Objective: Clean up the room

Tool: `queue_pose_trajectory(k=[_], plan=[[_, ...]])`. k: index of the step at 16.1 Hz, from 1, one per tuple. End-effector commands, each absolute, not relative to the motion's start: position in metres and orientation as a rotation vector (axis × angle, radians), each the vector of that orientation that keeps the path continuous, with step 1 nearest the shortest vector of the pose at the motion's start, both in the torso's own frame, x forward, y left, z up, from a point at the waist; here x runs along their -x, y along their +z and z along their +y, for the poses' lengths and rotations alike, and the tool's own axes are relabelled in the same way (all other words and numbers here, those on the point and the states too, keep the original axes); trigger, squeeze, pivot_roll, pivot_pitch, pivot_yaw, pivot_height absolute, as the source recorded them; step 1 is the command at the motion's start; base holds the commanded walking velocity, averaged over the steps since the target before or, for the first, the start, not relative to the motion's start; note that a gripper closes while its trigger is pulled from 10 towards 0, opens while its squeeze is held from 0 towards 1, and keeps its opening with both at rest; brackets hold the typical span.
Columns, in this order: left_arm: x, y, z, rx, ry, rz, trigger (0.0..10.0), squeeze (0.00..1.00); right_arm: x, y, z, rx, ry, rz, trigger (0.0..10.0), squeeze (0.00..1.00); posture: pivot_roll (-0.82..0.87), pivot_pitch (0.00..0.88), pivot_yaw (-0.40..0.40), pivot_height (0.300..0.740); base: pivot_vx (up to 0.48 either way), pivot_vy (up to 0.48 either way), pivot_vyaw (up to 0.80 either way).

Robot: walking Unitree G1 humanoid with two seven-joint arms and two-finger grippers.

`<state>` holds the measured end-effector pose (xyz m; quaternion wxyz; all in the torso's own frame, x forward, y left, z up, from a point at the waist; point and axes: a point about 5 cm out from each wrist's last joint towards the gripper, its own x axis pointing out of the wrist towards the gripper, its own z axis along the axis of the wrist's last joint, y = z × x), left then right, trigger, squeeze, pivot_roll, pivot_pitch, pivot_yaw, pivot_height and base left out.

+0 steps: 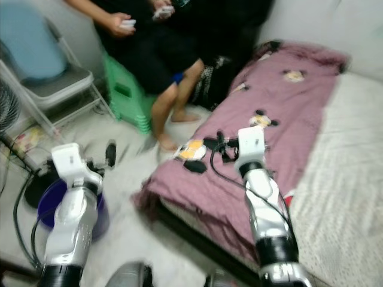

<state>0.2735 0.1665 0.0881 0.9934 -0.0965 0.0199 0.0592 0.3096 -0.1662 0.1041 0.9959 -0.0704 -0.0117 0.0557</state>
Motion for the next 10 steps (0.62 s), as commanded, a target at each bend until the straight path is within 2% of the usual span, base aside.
queue_pose_trajectory(k=[1,2,10], plan=[[-0.2762,0.0927,0.1712,0.18,0.122,0.022,10.0,0.0,-0.3119,0.1088,-0.1587,0.132,0.143,-0.041,10.0,0.0,0.0,0.0,0.0,0.74,0.0,0.48,0.0],[-0.2762,0.0927,0.1712,0.18,0.122,0.022,10.0,0.0,-0.3119,0.1083,-0.158,0.141,0.147,-0.038,10.0,0.0,0.0,0.0,0.0,0.74,0.0,0.274,0.0],[-0.2762,0.0981,0.1665,0.166,0.06,-0.025,10.0,0.0,-0.3118,0.1058,-0.159,0.148,0.132,-0.029,10.0,0.0,-0.01,0.0,0.002,0.74,0.0,0.0,0.0]])
